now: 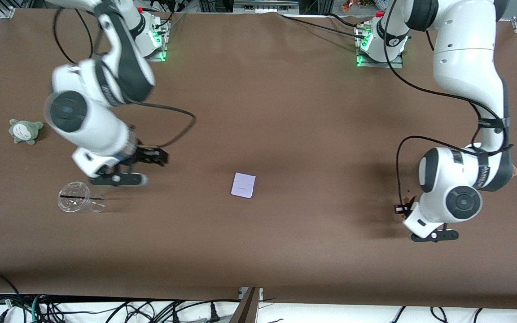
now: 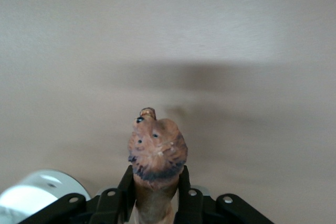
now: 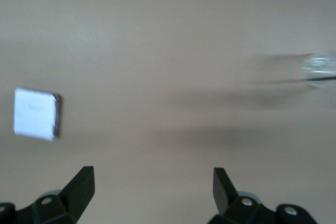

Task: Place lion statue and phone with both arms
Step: 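Lift the lion with the left gripper while the right gripper reaches the phone, then grasp the white phone with the right gripper while the left gripper carries the lion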

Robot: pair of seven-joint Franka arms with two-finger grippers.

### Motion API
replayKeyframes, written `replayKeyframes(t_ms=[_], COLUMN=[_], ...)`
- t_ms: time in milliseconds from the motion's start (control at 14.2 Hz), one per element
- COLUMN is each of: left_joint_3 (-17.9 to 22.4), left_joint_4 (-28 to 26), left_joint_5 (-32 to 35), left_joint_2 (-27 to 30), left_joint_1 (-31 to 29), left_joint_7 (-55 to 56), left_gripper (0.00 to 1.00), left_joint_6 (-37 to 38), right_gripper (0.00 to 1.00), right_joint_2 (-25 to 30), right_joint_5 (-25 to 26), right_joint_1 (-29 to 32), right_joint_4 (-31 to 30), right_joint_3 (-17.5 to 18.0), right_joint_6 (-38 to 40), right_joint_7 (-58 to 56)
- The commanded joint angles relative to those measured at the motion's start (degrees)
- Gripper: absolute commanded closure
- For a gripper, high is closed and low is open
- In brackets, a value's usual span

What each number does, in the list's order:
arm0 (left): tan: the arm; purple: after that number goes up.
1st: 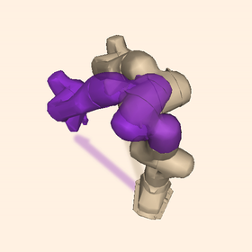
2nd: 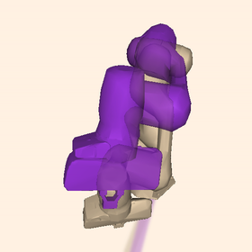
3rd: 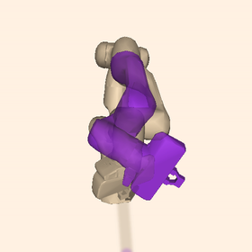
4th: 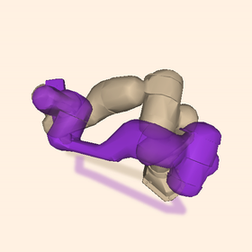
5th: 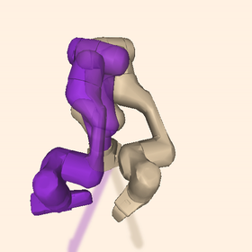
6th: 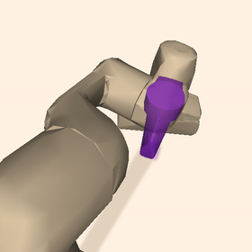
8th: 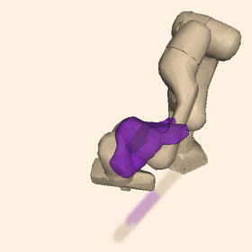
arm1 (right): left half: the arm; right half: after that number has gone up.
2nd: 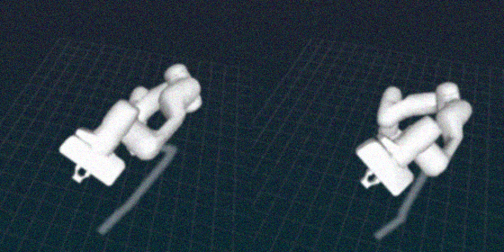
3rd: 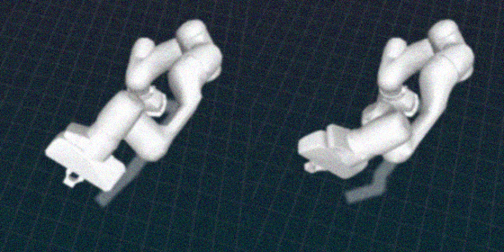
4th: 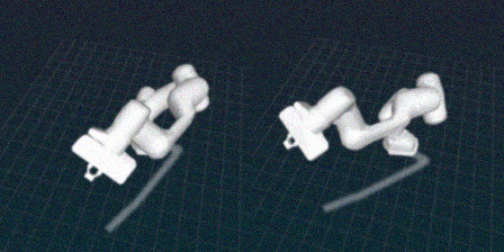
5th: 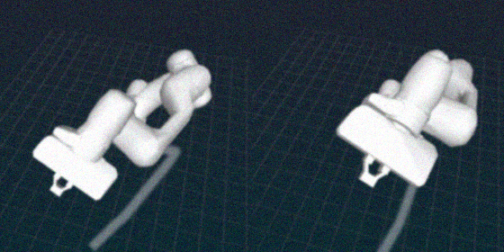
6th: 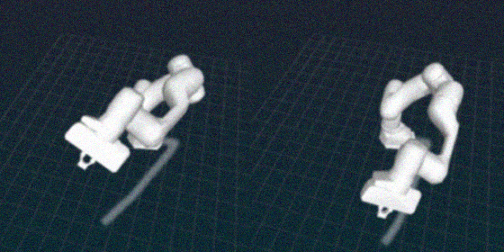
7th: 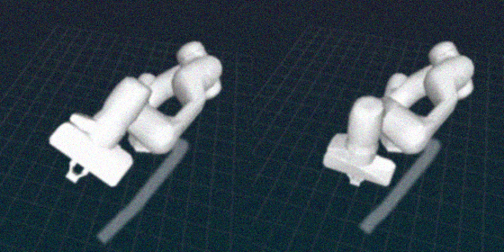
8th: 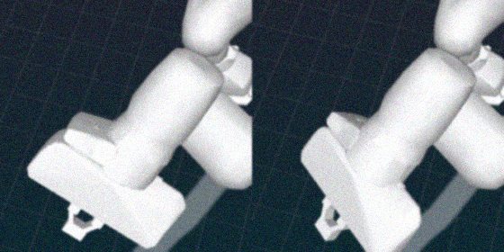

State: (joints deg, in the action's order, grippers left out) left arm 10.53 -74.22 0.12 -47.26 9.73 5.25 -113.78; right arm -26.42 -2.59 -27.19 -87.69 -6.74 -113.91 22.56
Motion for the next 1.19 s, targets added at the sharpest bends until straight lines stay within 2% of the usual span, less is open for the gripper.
replayKeyframes(t_ms=[0, 211, 421, 491, 842, 1123], left_joint_3=[-0.9, -1.5, -1.8, -1.8, -4.5, -4.5], left_joint_4=[-7.7, -13.5, -14.1, -14.1, -15.0, -15.0], left_joint_5=[0.4, -0.1, -7.0, -7.4, -7.4, -6.7], left_joint_2=[2.9, 4.0, 4.9, 5.2, 5.3, 4.8], left_joint_1=[-3.0, -5.2, -4.8, -4.5, -3.0, -1.6], left_joint_7=[-7.4, -9.0, -7.4, -5.4, 0.6, 1.9], left_gripper=[1.00, 1.00, 1.00, 1.00, 1.00, 1.00], left_joint_6=[-6.2, -13.8, -14.3, -13.9, -13.6, -13.8], right_gripper=[0.00, 0.00, 0.00, 0.00, 0.00, 0.00], right_joint_2=[-6.4, -12.8, -20.1, -21.6, -26.2, -28.3], right_joint_5=[-0.4, -0.3, -0.1, 0.0, 0.0, 0.0], right_joint_1=[-4.1, -8.4, -11.7, -12.4, -14.6, -15.7], right_joint_4=[2.3, 3.6, 10.1, 11.4, 14.2, 14.2], right_joint_3=[-0.6, -0.6, -0.6, -0.6, -0.6, -0.6], right_joint_6=[-8.3, -18.2, -19.2, -19.3, -22.0, -24.8], right_joint_7=[9.0, 18.9, 25.7, 26.9, 28.0, 28.0])
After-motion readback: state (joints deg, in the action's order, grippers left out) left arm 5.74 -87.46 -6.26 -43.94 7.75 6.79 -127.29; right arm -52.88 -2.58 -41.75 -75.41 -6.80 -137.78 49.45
